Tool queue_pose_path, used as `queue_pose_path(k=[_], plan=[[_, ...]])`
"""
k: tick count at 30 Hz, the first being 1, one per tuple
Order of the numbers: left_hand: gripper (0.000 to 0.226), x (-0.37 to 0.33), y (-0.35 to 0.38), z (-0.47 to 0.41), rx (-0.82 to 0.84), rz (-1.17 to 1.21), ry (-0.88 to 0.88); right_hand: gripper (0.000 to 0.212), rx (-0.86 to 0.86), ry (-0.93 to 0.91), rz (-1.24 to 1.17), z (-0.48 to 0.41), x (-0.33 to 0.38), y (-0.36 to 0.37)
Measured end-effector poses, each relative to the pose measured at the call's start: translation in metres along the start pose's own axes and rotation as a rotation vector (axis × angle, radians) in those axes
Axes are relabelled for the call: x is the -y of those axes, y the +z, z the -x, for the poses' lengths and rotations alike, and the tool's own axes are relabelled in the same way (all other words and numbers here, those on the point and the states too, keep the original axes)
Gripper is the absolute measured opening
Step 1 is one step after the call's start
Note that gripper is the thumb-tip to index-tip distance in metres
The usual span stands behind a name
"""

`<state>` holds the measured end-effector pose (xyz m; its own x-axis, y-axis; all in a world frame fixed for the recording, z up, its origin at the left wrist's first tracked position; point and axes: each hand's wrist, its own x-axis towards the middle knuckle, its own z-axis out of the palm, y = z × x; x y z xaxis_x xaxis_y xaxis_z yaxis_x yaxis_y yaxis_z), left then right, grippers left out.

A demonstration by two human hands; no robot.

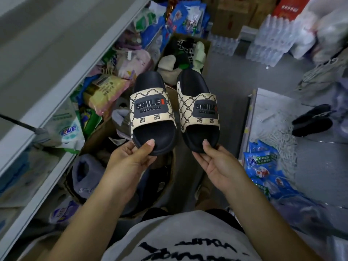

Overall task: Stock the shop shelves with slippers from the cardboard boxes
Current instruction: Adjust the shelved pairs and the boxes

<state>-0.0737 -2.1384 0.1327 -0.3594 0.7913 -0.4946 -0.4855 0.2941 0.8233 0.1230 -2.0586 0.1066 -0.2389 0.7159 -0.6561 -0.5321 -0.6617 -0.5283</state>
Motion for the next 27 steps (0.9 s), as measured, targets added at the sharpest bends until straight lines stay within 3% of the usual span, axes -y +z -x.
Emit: queue_pose_path(k=[5,9,12,16,21,27], plan=[[0.027,-0.005,0.053,-0.038,-0.135,0.024,0.040,0.035,0.072,0.077,0.106,-0.057,0.070,0.010],[0.050,-0.024,0.110,-0.077,-0.202,0.120,0.098,0.033,0.128,0.063,0.183,-0.093,0.140,0.026],[0.046,-0.048,0.159,-0.111,-0.246,0.149,0.186,0.032,0.202,0.009,0.251,-0.121,0.197,0.044],[0.025,-0.092,0.212,-0.141,-0.247,0.148,0.306,0.025,0.306,-0.039,0.285,-0.153,0.260,0.081],[0.029,-0.155,0.258,-0.182,-0.227,0.153,0.453,0.018,0.433,-0.075,0.290,-0.190,0.330,0.134],[0.019,-0.258,0.304,-0.246,-0.297,0.099,0.616,0.018,0.586,-0.156,0.340,-0.234,0.420,0.226]])
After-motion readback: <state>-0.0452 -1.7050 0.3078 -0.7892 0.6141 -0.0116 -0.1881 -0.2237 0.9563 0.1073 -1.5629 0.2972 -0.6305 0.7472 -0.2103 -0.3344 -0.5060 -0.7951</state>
